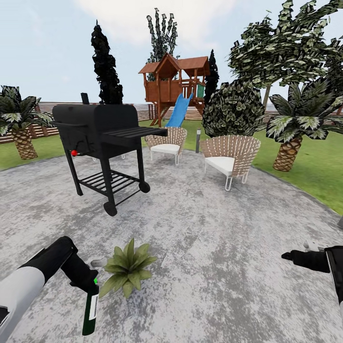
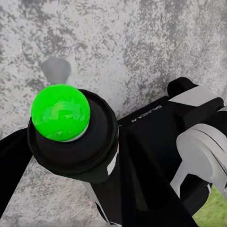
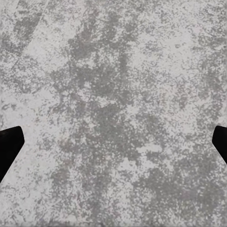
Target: Pick up the pesticide atomizer in the garden and spray insectifuge to fully cover both potted plants in the garden.
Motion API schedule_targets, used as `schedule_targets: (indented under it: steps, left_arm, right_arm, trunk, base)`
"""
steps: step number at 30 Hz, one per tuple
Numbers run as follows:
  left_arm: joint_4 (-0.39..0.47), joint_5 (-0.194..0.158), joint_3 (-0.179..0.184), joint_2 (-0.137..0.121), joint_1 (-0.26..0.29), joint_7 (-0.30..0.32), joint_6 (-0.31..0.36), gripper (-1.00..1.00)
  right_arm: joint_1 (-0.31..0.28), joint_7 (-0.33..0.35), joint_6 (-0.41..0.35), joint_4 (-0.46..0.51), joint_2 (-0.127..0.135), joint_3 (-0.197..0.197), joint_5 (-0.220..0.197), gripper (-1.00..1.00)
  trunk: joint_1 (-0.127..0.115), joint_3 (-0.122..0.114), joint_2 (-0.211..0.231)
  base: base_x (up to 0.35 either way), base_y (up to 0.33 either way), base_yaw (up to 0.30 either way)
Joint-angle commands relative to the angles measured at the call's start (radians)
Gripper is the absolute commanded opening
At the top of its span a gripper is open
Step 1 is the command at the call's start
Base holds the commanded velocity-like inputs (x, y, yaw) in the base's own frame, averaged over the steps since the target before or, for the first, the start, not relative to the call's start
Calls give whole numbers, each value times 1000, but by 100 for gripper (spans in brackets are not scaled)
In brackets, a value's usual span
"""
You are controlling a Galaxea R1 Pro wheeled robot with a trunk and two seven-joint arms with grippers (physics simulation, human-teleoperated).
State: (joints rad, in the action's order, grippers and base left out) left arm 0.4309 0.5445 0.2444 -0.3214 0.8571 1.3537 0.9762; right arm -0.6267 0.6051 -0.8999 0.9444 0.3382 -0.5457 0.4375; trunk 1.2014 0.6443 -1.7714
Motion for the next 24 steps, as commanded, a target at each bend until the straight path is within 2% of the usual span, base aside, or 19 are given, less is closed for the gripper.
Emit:
schedule_targets:
  steps: [1,15,24]
  left_arm:
    - [2,9,1,0,0,10,9,-100]
    - [2,9,4,3,0,7,7,-100]
    - [2,9,3,16,0,7,8,-100]
  right_arm:
    - [-1,10,-2,1,0,-2,10,100]
    - [-1,8,-1,-1,-1,-2,10,100]
    - [-1,9,-1,1,0,-3,10,100]
  trunk:
    - [0,1,-1]
    - [0,1,-1]
    - [0,1,-1]
  base:
    - [0,0,0]
    - [0,0,0]
    - [0,0,0]
